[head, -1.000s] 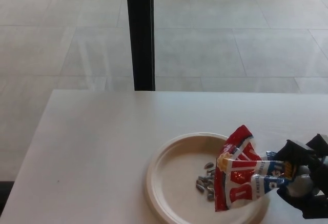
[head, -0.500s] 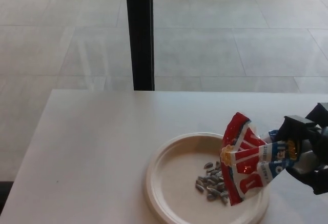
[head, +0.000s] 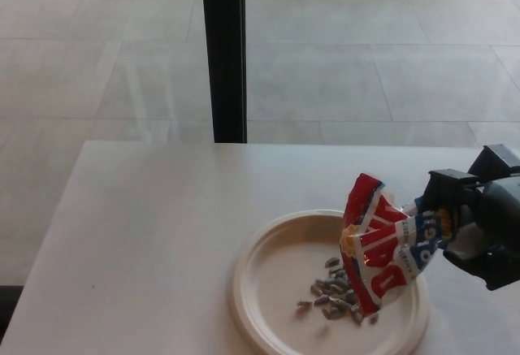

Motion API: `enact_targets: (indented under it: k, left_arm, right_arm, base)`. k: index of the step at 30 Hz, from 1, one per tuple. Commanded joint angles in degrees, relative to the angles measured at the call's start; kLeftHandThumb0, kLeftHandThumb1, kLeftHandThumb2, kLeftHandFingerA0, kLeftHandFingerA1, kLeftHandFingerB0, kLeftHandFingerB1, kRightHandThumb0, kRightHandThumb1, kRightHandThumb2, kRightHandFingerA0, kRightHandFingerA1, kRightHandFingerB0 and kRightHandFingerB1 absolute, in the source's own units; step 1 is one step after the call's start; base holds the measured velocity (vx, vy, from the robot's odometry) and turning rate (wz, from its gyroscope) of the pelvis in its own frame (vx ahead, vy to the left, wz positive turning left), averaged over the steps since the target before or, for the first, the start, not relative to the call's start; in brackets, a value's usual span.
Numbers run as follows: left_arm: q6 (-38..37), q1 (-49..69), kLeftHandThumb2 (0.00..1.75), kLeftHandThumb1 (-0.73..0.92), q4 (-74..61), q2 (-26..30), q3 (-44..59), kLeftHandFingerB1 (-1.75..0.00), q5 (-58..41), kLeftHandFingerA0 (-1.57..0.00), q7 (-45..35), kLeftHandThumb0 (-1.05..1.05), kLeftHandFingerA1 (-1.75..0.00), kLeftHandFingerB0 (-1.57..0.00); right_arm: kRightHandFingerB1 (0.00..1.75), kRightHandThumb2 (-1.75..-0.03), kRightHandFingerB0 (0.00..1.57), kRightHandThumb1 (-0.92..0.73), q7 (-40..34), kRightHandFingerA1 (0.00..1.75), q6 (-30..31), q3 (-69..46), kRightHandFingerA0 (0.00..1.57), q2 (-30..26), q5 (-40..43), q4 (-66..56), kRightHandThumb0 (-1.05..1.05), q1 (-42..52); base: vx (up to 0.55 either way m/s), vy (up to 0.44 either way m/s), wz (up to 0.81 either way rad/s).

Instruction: The robot uses its right hand to pick up a bag of sunflower seeds kept in the middle of the desk and tilts it over a plate kept next to it to pour out a few seeds and then puts the bag of seeds back on the desk

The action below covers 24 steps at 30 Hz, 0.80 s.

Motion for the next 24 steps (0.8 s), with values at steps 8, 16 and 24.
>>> enact_targets:
  k: [8,16,24]
  left_arm:
    - [0.97,-0.43,1.29,0.84,0.96,1.55,0.02,-0.59,0.00,-0.30,-0.43,-0.86,-0.69,-0.18]
    - [0.86,-0.05,0.97,0.92,0.41,1.40,0.35,-0.58,-0.33,-0.30,-0.05,-0.84,-0.70,-0.19]
    - [-0.42,-0.07,1.28,0.82,0.93,1.84,-0.73,-0.61,0.93,-0.35,0.37,-0.83,-0.71,-0.21]
  right_arm:
    - [1.52,-1.11,0.73,-0.52,2.14,1.75,5.87,0.80,0.87,-2.25,-4.91,-0.70,-0.18,-2.81]
    - [1.59,-1.03,0.65,-0.52,2.36,1.75,4.63,2.15,0.86,-2.50,-5.88,-2.73,-0.19,-2.70]
    - [1.58,-1.00,0.63,-0.51,1.90,1.75,2.16,4.52,0.85,-4.38,-9.15,-4.22,-0.20,-3.27]
  base:
    - [0.00,0.000,0.00]
    - [0.00,0.000,0.00]
    - [0.00,0.000,0.00]
